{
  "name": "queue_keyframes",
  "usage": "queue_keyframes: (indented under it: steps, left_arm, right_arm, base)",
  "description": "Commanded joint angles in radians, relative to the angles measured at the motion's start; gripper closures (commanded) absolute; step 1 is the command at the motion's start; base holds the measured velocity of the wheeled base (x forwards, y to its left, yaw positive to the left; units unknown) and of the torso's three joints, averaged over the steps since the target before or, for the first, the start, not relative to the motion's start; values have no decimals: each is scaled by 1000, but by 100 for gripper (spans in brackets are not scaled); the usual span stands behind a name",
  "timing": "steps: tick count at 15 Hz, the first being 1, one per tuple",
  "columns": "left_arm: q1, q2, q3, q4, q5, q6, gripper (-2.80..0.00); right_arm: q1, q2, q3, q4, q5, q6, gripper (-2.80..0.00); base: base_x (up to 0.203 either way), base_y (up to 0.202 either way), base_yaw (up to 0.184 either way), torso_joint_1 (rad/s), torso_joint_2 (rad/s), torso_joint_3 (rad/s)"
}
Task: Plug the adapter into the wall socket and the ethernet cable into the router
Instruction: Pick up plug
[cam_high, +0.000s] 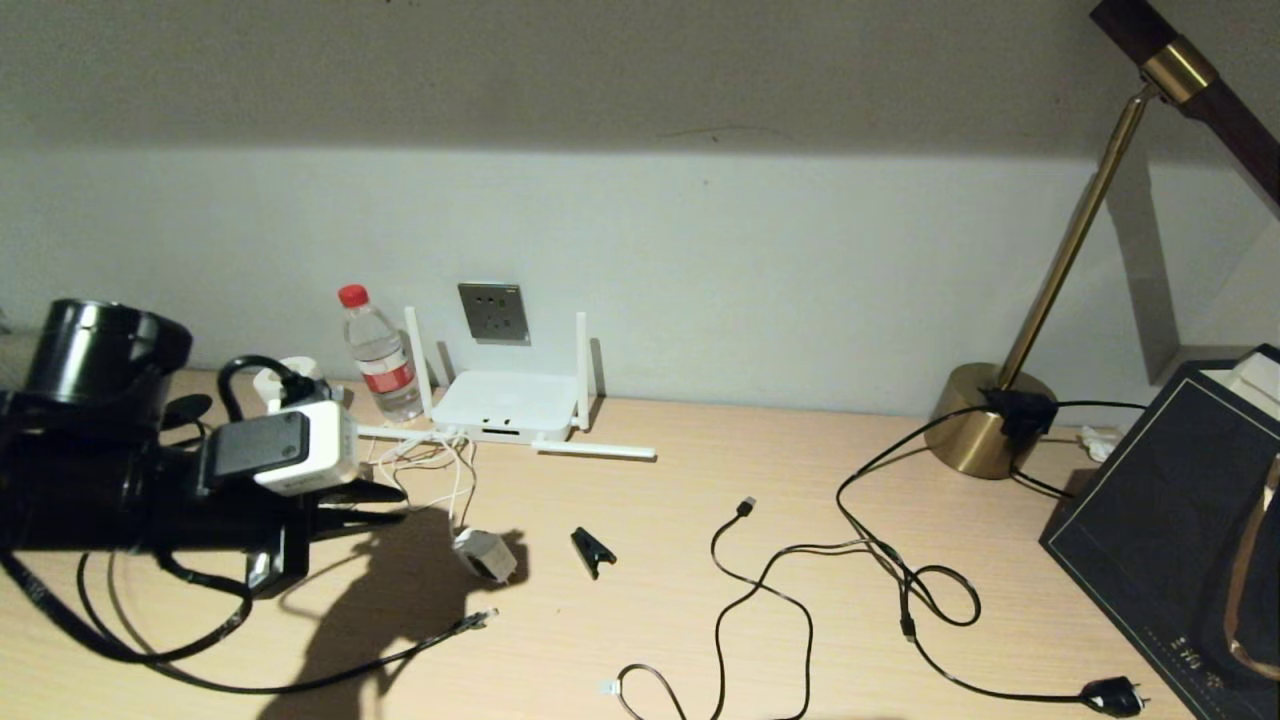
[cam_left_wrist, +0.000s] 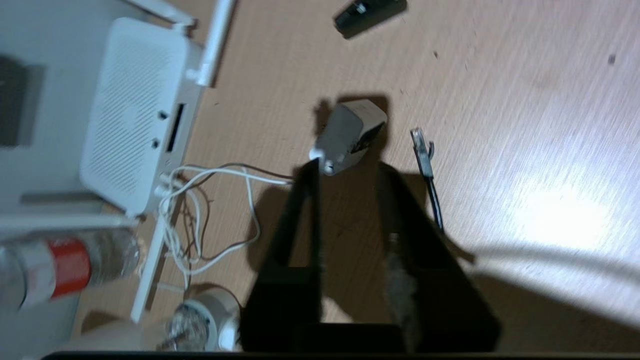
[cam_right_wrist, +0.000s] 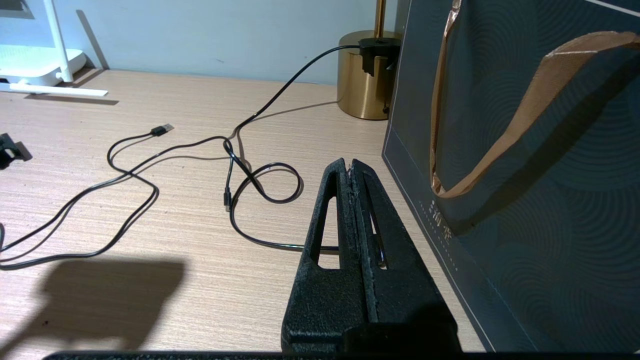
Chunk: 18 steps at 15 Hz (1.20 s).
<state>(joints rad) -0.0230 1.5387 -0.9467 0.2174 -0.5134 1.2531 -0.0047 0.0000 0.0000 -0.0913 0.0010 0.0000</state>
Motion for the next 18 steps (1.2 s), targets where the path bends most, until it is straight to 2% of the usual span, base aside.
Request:
queue_keyframes:
  steps: [1, 3, 5, 6, 7, 11, 16, 18]
  left_arm:
    - [-3, 173, -85, 68, -10, 151, -280]
    - [-5, 248, -191, 147, -14, 295, -280]
    - [-6, 342, -344, 324, -8, 504, -280]
    - [-6, 378, -419, 395, 16, 574, -280]
    - [-8, 411, -484, 437, 51, 606, -280]
    - [-64, 541, -675, 528, 100, 632, -280]
    - [-142, 647, -735, 551, 102, 611, -280]
    - [-146, 666, -737, 551, 104, 610, -280]
  right_arm:
    - [0, 2, 35, -1, 1, -1, 0]
    - [0, 2, 35, -1, 1, -2, 0]
    - [0, 2, 35, -1, 1, -2, 0]
    - [0, 2, 35, -1, 1, -1, 0]
    - [0, 2, 35, -1, 1, -1, 0]
    - [0, 2, 35, -1, 1, -1, 0]
    - [0, 2, 35, -1, 1, -2, 0]
    - [0, 2, 35, -1, 1, 0, 0]
  base:
    - [0, 0, 0, 0, 0, 0]
    - [0, 0, 0, 0, 0, 0]
    - [0, 0, 0, 0, 0, 0]
    - [0, 0, 0, 0, 0, 0]
    - [0, 0, 0, 0, 0, 0]
    - [0, 0, 0, 0, 0, 0]
    - [0, 0, 0, 0, 0, 0]
    - [0, 0, 0, 0, 0, 0]
